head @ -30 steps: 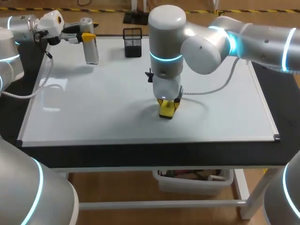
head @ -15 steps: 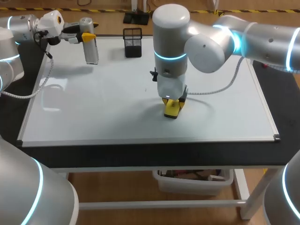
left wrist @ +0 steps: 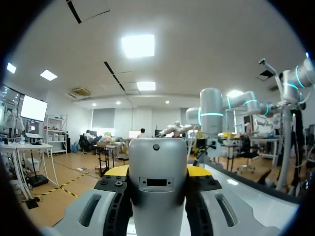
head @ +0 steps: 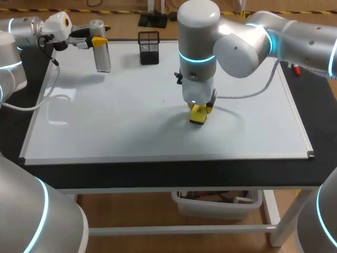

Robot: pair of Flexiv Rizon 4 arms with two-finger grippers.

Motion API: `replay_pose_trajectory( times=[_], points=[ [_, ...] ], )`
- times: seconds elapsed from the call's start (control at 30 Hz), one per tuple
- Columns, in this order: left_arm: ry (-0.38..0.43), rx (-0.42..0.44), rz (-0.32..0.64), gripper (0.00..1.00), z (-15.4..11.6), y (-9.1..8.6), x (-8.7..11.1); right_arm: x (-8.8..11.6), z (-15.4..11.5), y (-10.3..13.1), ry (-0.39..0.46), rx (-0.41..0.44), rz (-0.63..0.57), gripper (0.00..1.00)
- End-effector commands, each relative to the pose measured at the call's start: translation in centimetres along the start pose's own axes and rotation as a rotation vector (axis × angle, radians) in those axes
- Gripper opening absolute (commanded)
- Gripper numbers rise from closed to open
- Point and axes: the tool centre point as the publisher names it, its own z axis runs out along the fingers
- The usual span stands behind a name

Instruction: Pick up the inspection probe, press it on each red-marked spot on the whiteboard one by one, put down the probe, pick up the eraser, and wipe off all the red marks.

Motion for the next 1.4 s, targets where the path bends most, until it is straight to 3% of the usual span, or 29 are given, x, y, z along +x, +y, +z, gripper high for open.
replay_pose_trajectory(
  times=[0.03, 0.3, 1.07, 1.4],
  points=[
    [0.020, 0.004, -0.001, 0.00, -0.3, 0.1, -0.6, 0.5, -1.9, -0.6, -0.001, 0.020, -0.009, 0.00],
    [0.020, 0.004, -0.001, 0.00, -0.3, 0.1, -0.6, -0.2, -2.9, -1.9, -0.008, 0.022, -0.027, 0.00],
    [0.020, 0.004, -0.001, 0.00, -0.3, 0.1, -0.6, -0.2, -2.9, -1.9, -0.008, 0.022, -0.027, 0.00],
    [0.020, 0.004, -0.001, 0.00, -0.3, 0.1, -0.6, 0.4, -2.7, -6.4, 0.017, 0.065, -0.028, 0.00]
  ],
)
